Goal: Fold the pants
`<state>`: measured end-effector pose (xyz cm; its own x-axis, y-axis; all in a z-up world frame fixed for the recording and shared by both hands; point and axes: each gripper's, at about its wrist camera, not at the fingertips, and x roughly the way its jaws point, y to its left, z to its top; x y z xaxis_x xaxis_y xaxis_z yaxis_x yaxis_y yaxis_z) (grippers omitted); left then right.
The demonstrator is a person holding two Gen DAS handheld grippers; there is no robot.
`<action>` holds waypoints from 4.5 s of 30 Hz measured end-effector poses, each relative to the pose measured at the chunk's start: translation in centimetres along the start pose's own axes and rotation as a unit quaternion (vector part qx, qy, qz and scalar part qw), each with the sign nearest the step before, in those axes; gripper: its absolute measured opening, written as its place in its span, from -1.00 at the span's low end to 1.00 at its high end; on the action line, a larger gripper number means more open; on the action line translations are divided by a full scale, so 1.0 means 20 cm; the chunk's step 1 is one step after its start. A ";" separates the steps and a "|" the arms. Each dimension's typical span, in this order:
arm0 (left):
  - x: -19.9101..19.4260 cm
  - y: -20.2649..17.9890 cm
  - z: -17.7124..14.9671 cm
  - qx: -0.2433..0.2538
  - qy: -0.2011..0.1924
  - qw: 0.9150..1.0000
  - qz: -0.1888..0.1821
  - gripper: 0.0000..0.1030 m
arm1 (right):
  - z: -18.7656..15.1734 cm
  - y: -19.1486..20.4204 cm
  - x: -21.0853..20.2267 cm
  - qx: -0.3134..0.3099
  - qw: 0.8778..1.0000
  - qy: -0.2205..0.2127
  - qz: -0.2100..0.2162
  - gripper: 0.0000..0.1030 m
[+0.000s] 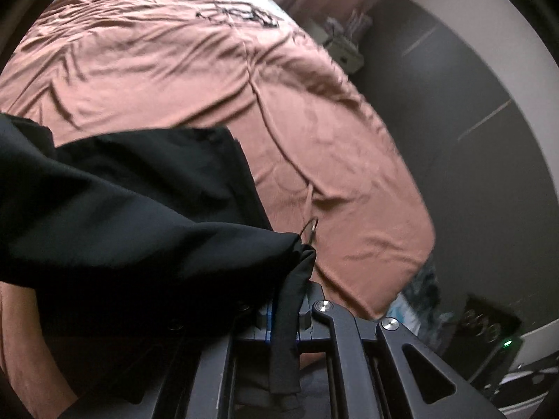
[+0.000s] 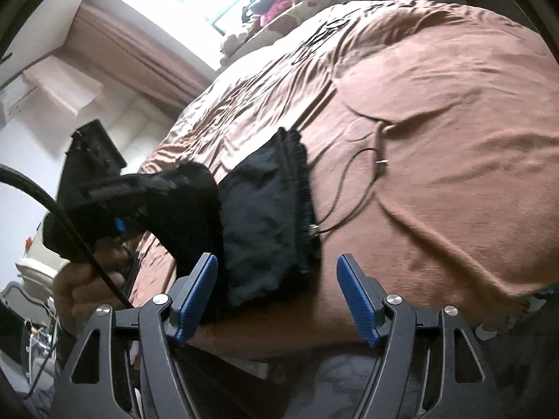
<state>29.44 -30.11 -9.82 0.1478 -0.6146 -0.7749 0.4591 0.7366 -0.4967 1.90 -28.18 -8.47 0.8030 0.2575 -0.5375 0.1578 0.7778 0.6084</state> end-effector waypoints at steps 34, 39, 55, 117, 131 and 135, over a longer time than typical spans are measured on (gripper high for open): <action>0.08 -0.15 -0.16 0.134 0.070 0.983 0.100 -0.87 | -0.01 -0.14 -0.07 0.031 0.999 -0.019 0.022 0.35; 0.00 -0.17 -0.23 0.135 0.070 0.984 0.089 -0.87 | -0.01 -0.09 -0.07 0.024 0.999 -0.020 0.022 0.35; -0.23 -0.06 -0.36 0.067 0.018 0.997 0.032 0.03 | -0.02 0.03 0.03 0.007 0.999 0.010 0.042 0.35; -0.27 0.96 -0.51 -0.193 0.002 0.980 -0.048 -0.33 | 0.27 0.06 0.84 -0.022 0.989 0.144 -0.028 -0.18; -0.50 0.98 -0.54 -0.175 -0.012 0.984 -0.037 -0.79 | 0.19 0.14 0.84 -0.009 0.988 0.152 -0.013 -0.47; -0.56 1.04 -0.56 -0.182 -0.014 0.983 -0.026 -0.79 | 0.13 0.19 0.86 -0.007 0.986 0.164 0.001 -0.50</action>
<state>27.41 -4.71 -15.78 0.1588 -0.6584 -0.7357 0.1239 0.7526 -0.6468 17.88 -22.23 -13.87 0.5733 0.4294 -0.6978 0.1460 0.7845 0.6027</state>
